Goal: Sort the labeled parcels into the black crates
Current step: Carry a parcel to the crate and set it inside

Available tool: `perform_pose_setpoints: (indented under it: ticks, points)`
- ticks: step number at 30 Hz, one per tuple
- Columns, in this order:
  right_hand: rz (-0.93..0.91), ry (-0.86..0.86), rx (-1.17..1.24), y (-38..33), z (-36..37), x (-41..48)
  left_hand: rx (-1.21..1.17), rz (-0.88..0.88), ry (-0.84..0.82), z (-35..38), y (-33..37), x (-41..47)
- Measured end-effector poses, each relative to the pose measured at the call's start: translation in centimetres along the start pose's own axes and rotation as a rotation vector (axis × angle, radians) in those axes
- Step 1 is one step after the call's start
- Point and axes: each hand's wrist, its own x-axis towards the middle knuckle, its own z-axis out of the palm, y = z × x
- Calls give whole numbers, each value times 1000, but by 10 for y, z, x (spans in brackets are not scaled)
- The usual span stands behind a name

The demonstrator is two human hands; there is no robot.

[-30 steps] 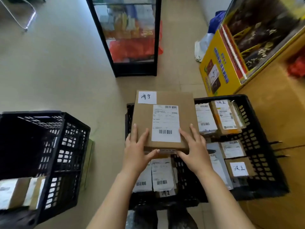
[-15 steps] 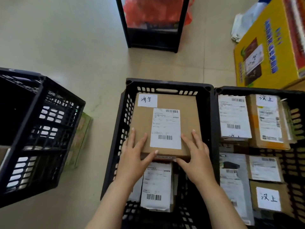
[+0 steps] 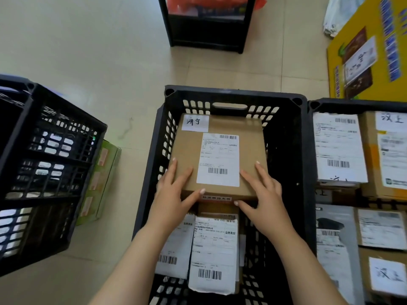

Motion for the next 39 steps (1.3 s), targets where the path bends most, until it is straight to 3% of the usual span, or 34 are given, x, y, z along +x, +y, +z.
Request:
perform_pose_setpoints:
  ticks: [10, 14, 26, 34, 39]
  points:
    - [-62, 227, -13, 11, 17, -12, -72, 73, 65, 3, 1, -11]
    - [-48, 244, -58, 16, 28, -12, -82, 84, 70, 12, -6, -8]
    - [36, -46, -78, 25, 31, 5, 177, -100, -185, 28, -13, 4]
    - [55, -104, -118, 18, 27, 12, 218, -78, -196, 27, -12, 3]
    - [114, -185, -265, 2, 18, 15, 173, -53, -192, 15, -9, 5]
